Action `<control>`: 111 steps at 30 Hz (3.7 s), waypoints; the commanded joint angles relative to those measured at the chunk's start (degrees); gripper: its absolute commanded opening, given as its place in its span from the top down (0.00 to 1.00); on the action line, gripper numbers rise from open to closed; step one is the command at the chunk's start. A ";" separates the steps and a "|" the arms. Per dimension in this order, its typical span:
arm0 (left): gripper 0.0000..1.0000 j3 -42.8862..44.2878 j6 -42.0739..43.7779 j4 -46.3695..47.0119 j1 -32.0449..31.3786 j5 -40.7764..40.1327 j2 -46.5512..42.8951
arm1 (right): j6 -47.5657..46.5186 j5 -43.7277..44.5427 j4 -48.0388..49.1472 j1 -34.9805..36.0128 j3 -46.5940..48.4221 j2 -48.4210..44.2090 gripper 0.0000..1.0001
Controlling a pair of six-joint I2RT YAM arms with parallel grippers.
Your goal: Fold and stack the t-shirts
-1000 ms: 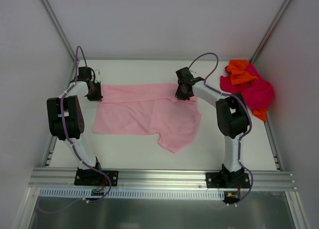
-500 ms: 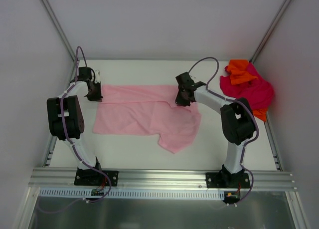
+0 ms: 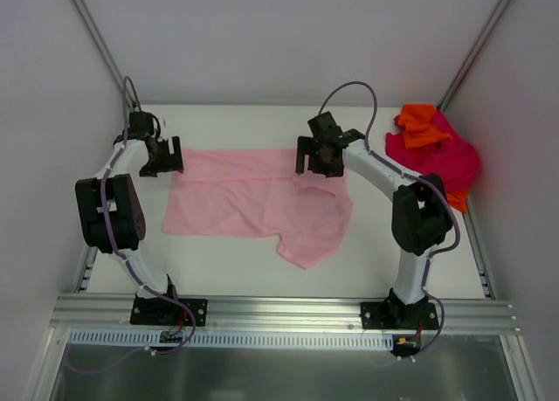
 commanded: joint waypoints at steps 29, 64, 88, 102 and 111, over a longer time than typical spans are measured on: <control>0.58 6.49 -10.89 0.22 -4.64 -2.60 6.71 | -9.05 -4.51 0.19 -11.01 4.60 3.21 0.13; 1.00 19.15 -14.93 -0.22 -5.08 -0.50 14.62 | -11.42 1.03 -6.31 -11.54 20.76 19.37 0.83; 1.00 41.46 -16.95 -11.30 -5.08 2.84 32.64 | -14.41 3.31 -16.24 -13.82 42.64 33.96 0.77; 0.77 44.73 -14.24 -8.84 -5.08 4.43 22.75 | -24.14 -10.57 -9.75 -14.88 48.72 21.80 0.41; 0.19 22.09 -16.06 -2.17 -5.52 6.09 -7.38 | -23.12 -19.01 2.20 -13.56 26.22 -7.93 0.00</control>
